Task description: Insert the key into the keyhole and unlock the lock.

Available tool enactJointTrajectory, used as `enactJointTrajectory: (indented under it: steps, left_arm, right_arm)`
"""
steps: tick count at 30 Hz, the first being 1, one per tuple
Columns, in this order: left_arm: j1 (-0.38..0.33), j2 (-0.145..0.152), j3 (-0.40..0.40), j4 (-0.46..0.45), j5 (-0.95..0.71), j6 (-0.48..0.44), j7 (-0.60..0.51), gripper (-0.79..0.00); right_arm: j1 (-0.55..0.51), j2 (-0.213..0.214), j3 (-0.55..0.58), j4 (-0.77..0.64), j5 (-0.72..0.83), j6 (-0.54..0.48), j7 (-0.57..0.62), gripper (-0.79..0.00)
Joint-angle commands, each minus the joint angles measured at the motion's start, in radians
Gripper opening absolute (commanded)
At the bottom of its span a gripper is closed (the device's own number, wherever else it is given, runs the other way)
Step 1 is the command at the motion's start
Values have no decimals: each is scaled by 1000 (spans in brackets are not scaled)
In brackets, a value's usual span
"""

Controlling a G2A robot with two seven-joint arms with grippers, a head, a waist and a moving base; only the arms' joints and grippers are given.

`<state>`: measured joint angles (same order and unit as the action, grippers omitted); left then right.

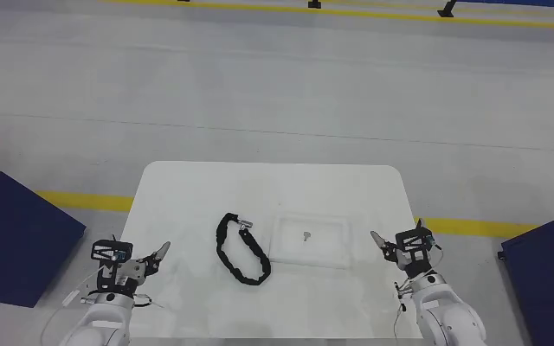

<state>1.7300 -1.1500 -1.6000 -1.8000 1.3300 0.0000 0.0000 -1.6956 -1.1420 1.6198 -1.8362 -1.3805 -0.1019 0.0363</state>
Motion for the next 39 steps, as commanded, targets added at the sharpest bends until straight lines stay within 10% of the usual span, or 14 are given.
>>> enactJointTrajectory:
  steps: [1, 20, 39]
  left_arm:
    - [0, 0, 0, 0, 0, 0, 0, 0]
    - [0, 0, 0, 0, 0, 0, 0, 0]
    - [0, 0, 0, 0, 0, 0, 0, 0]
  right_arm:
    - [22, 5, 12, -23, -20, -55, 39, 0]
    - [599, 34, -214, 179, 1, -785, 563, 0]
    - [1109, -37, -848, 727, 294, -910, 771, 0]
